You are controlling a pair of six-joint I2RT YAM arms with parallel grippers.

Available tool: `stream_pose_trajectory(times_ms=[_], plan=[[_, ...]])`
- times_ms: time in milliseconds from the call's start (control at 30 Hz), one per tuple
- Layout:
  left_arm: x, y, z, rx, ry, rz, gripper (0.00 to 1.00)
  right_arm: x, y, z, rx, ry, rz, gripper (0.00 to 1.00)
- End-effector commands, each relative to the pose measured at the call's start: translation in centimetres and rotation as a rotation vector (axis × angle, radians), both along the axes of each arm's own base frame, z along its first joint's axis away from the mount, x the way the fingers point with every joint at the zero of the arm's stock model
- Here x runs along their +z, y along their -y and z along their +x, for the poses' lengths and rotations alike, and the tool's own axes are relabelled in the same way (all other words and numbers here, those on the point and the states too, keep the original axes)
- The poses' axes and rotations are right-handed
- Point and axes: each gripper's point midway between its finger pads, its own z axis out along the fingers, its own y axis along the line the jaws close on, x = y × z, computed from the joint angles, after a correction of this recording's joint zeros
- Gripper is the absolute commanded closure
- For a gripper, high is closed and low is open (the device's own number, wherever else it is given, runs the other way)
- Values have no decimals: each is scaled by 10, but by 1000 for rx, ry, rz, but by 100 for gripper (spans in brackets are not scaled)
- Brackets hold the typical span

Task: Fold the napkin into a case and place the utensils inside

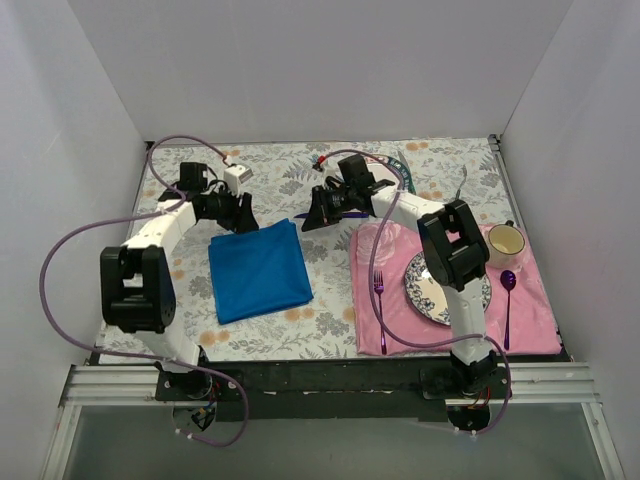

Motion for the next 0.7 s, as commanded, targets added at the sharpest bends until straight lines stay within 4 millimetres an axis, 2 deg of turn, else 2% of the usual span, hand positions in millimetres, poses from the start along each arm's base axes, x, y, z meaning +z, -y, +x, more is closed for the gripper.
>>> stream_pose_trajectory(times_ms=[0,100,133,200,333,533,667], plan=[[11,17,39,-119,138,-20,55,-19,-10,18,-39,15,-24,84],[6,19,56,-135,153,-3,52,-30,-8,23,-59,18,-48,84],[-3,19,58,-140,136,-2,51,-31,-8,24,-61,18,-48,84],[-5,22,62,-155,149,-3,51,-34,-8,25,-60,15,-46,84],[-14,41,61,-196,142,-8,51,-36,-12,24,-50,-5,-26,84],[-27,58,61,-234,131,-22,50,-34,-16,25,-46,-15,2,82],[-34,68,61,-263,140,-10,50,-41,-19,28,-49,-23,2,82]])
